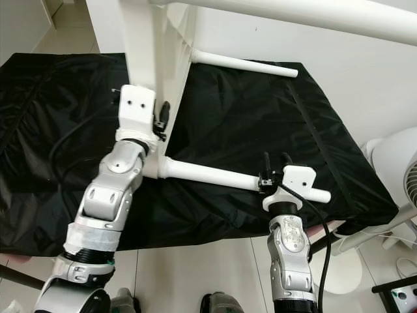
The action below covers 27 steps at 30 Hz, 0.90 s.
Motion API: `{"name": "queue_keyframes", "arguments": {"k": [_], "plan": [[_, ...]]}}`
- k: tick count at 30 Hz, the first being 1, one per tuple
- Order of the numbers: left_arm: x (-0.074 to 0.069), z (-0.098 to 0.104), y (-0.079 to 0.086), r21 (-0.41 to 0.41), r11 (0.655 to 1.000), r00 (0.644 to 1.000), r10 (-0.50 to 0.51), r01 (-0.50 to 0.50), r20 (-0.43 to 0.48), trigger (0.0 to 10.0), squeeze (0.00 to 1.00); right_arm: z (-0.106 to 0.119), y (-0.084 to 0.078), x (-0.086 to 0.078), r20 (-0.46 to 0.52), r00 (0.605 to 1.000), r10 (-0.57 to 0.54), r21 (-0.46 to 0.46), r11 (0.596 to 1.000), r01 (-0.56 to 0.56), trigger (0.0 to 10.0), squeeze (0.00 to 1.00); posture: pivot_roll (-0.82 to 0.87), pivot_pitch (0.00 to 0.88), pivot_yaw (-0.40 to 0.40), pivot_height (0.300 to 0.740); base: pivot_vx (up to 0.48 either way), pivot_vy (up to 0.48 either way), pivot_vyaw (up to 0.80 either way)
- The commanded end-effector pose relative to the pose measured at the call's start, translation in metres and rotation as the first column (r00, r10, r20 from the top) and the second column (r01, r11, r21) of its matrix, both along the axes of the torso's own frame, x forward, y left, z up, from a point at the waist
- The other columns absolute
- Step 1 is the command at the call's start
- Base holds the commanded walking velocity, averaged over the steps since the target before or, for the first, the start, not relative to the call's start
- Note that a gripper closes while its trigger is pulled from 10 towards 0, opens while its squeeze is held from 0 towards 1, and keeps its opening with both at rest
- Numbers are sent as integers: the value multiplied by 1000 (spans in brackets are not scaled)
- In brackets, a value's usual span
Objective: Building children table
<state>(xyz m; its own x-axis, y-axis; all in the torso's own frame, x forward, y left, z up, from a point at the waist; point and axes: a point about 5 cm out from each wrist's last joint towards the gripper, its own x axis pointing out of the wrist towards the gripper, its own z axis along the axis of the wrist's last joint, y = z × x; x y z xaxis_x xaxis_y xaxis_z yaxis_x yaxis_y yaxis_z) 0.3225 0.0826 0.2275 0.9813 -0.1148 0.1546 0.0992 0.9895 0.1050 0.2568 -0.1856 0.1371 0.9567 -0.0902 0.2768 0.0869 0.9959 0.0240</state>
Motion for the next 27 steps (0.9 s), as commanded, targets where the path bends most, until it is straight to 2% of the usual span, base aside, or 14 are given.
{"name": "queue_keyframes", "arguments": {"k": [1,4,5,6,12,13,14,16,18,19,20,21,25,27], "plan": [[-2,13,31,-29,972,971,234,-233,54,0,0,-1,-2,0,-10,1000,-7,-3,1000,7,10000,0,-1,74,-43,740,0,0,0],[-5,14,43,-33,958,956,286,-285,58,0,0,-1,-2,1,-13,1000,1,-4,1000,-1,10000,0,7,82,-58,740,0,0,0],[-9,17,53,-38,942,940,336,-334,65,0,0,0,-1,2,-15,1000,9,-5,1000,-9,10000,0,15,88,-70,740,0,0,0],[-9,17,53,-38,942,940,336,-334,65,0,0,0,-1,2,-15,1000,9,-5,1000,-9,10000,0,15,88,-70,740,0,0,0],[-19,25,78,-39,886,880,463,-462,109,0,0,-1,-3,3,-26,999,25,-12,1000,-25,10000,0,30,102,-96,740,0,0,0],[-24,29,88,-45,861,852,507,-506,128,0,0,-1,-2,4,-29,999,33,-15,999,-33,10000,0,36,110,-111,740,0,0,0],[-24,29,88,-45,861,852,507,-506,128,0,0,-1,-2,4,-29,999,33,-15,999,-33,10000,0,36,110,-111,740,0,0,0],[-31,34,99,-50,824,811,565,-565,153,0,0,-1,-3,5,-35,999,42,-21,999,-43,10000,0,40,117,-122,740,0,0,0],[-31,34,99,-50,824,811,565,-565,153,0,0,-1,-3,5,-35,999,42,-21,999,-43,10000,0,40,117,-122,740,0,0,0],[-35,37,104,-47,807,792,587,-588,167,0,0,-1,-3,6,-37,998,46,-24,999,-47,10000,0,40,117,-122,740,0,0,0],[-35,37,104,-47,807,792,587,-588,167,0,0,-1,-3,6,-37,998,46,-24,999,-47,10000,0,40,117,-122,740,0,0,0],[-40,39,109,-45,785,766,613,-618,193,0,0,-1,-4,7,-40,998,51,-28,998,-53,10000,0,45,125,-133,740,0,0,0],[-44,41,112,-40,773,751,625,-633,212,0,0,-1,-4,8,-43,998,56,-32,998,-57,10000,0,45,127,-133,740,0,0,0],[-51,46,112,-36,763,729,629,-646,270,0,0,-2,-5,8,-50,997,61,-39,997,-63,10000,0,45,137,-135,740,0,0,0]]}}
